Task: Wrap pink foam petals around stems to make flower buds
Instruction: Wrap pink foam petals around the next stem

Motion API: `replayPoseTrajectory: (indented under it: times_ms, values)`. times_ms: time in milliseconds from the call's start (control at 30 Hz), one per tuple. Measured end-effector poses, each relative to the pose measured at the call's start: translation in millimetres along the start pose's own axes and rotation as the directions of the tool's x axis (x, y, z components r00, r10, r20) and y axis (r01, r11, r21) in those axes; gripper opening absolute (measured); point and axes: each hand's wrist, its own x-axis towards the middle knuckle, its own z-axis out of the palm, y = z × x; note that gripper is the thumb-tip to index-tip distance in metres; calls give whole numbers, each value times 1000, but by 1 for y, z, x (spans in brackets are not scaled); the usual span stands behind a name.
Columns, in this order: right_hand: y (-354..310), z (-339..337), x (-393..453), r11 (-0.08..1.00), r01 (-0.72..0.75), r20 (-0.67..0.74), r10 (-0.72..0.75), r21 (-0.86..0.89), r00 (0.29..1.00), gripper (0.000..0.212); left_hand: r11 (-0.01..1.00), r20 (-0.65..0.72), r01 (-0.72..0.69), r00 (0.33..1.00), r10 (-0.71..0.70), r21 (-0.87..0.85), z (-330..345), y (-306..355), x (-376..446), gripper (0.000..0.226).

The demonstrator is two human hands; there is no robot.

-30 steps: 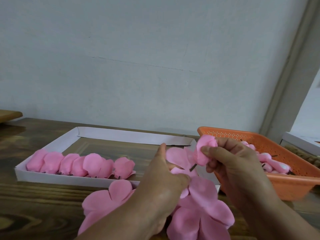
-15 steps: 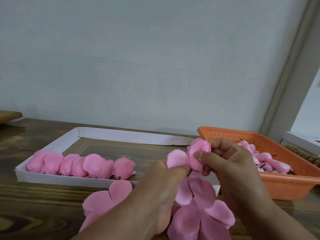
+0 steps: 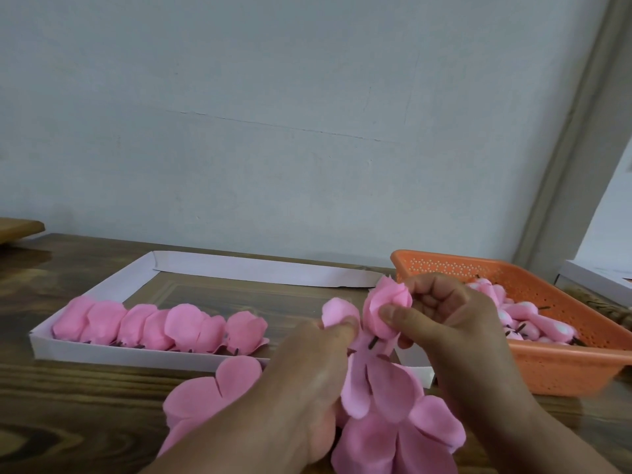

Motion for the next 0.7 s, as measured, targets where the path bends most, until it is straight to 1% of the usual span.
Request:
replayPoseTrajectory:
  times_ms: [67,133,267,367,467,600,700]
  values:
    - [1,2,-1,1000,-5,17,5,-15,1000,16,1000,0,8,1000,-8,-11,0,0,0,15]
    - [3,2,-1,1000,-16,20,16,2,1000,16,999,15,18,1000,-17,-39,1,0,-1,21]
    - [2,2,-1,999,-26,31,24,46,999,15,1000,9,10,1000,-10,-18,1,0,-1,24]
    - [4,-1,1,998,-19,6,18,63,1000,11,1000,-10,31,999,-31,-5,0,3,-2,26]
    - [7,-3,4,998,-5,-22,6,59,1000,10,1000,-16,20,1000,-21,-9,0,4,-1,24]
    - [9,-5,7,998,-1,-42,4,60,999,17,998,-56,26,998,-29,-50,1,2,4,23]
    - [8,-7,7,997,-1,-36,4,71,999,18,1000,-58,7,998,-9,-23,-1,2,5,23]
